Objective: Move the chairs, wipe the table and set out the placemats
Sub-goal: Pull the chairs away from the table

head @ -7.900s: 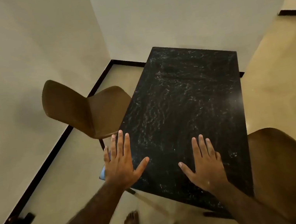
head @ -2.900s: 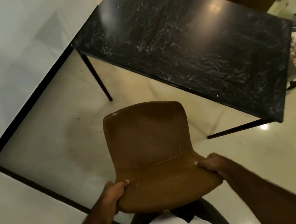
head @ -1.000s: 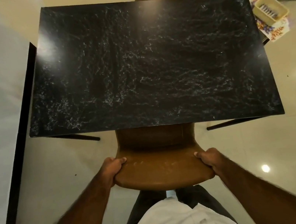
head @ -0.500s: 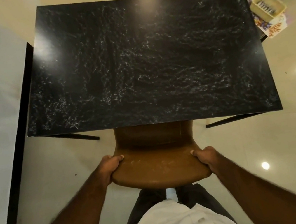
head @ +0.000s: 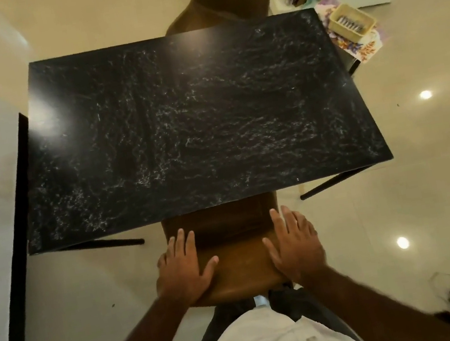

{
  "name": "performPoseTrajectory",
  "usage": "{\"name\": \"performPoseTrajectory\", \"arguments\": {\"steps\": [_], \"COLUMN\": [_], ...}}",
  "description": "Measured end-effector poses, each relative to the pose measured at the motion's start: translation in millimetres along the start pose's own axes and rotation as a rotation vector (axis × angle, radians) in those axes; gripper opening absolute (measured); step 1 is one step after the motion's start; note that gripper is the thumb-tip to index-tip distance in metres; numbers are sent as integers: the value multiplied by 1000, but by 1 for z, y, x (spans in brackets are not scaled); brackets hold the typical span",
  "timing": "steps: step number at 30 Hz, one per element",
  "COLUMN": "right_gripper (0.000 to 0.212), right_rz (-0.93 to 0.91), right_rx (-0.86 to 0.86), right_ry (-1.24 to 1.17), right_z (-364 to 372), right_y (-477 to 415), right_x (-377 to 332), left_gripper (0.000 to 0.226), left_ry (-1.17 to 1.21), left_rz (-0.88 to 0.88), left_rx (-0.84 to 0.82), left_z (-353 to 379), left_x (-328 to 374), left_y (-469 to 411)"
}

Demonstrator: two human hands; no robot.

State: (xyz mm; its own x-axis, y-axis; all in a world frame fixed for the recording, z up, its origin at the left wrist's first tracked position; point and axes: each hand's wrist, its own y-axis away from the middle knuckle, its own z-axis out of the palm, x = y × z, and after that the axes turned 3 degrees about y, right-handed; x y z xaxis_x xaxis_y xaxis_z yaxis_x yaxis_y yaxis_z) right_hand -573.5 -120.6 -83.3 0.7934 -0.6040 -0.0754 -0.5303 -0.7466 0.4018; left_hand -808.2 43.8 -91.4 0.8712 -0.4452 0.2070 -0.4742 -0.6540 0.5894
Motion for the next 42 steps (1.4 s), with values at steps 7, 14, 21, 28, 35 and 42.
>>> {"name": "performPoseTrajectory", "arguments": {"steps": [7,14,21,28,35,42], "right_gripper": [83,87,89,94,92,93], "right_rz": [114,314,612,738,860,866], "right_rx": [-30,83,267,326,333,282], "right_ry": [-146,-250,-354,-365,-429,-473], "right_z": [-6,-24,-39,-21,0,3], "right_y": [10,45,109,198,248,231], "right_x": [8,97,217,343,426,469], "left_gripper": [109,104,104,102,104,105], "left_ry": [-130,-220,-368,-433,-421,-462], "left_rz": [87,344,670,802,844,853], "left_rx": [-70,8,118,140,120,73], "left_z": [-2,-16,-1,43,81,92], "left_x": [16,127,295,429,515,562], "left_y": [-4,-4,11,43,55,37]}}
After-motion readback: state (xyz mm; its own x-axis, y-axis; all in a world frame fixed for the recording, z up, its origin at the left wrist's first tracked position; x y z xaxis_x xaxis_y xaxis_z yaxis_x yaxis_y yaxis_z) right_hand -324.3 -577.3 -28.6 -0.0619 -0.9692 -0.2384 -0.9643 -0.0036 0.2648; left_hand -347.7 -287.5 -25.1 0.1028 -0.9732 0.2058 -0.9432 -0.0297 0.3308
